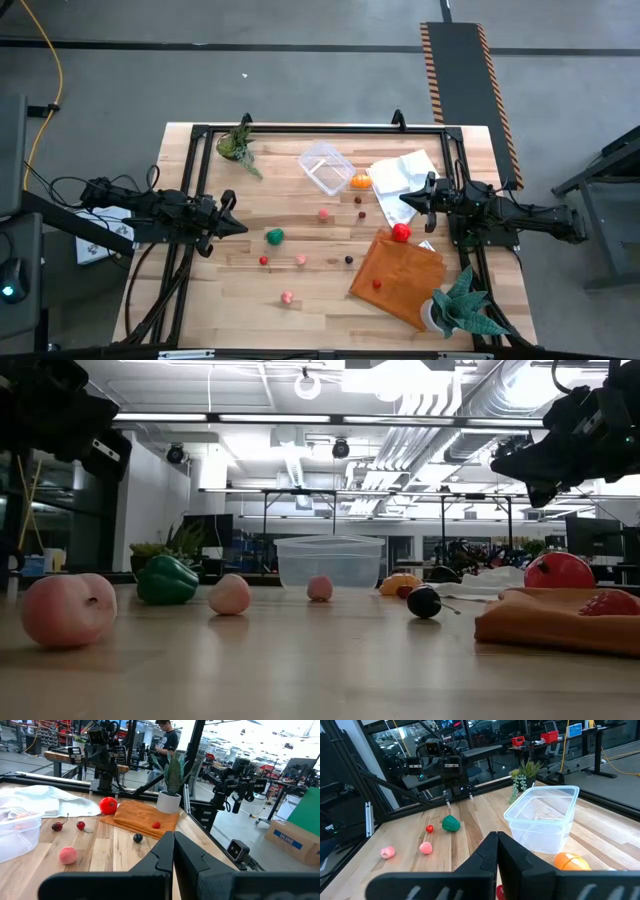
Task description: Pick and placing Produce into tupperware
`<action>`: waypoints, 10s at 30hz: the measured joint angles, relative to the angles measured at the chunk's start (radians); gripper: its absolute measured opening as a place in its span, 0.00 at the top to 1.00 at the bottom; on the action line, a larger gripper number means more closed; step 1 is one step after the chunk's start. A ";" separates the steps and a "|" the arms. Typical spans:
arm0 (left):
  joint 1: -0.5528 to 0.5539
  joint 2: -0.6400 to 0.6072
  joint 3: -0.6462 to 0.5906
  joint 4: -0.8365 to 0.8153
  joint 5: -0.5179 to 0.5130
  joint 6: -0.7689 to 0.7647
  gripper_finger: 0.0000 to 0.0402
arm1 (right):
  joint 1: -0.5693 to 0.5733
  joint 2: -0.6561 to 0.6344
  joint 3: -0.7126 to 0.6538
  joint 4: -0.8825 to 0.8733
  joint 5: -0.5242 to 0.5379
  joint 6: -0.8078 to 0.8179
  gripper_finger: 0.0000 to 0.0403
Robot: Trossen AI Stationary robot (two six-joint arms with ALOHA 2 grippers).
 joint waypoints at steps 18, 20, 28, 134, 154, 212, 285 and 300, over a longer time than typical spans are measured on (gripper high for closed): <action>0.000 0.000 0.000 0.013 0.000 -0.554 1.00 | 0.000 0.000 0.000 0.001 0.005 -0.023 1.00; 0.000 0.000 0.000 0.020 0.000 -0.626 1.00 | 0.000 0.000 0.000 0.002 0.010 -0.052 1.00; 0.000 0.000 0.000 0.027 -0.010 -0.773 1.00 | 0.000 0.000 0.000 0.005 0.011 -0.008 1.00; 0.417 0.836 1.447 -1.075 -0.148 -0.011 1.00 | -0.445 1.048 1.527 -1.415 -0.230 -0.443 1.00; 0.734 1.065 1.393 -1.098 0.142 0.162 1.00 | -0.648 1.142 1.443 -1.262 -0.416 -0.538 1.00; 0.733 0.699 0.750 -0.636 0.270 -0.290 1.00 | -0.386 0.962 0.594 -0.392 -0.160 -0.374 0.25; 0.733 0.701 0.750 -0.645 0.261 -0.311 1.00 | -0.478 1.494 0.595 0.051 -0.405 -0.837 0.25; 0.733 0.701 0.750 -0.645 0.261 -0.317 1.00 | -0.478 1.549 0.599 0.119 -0.402 -0.831 0.25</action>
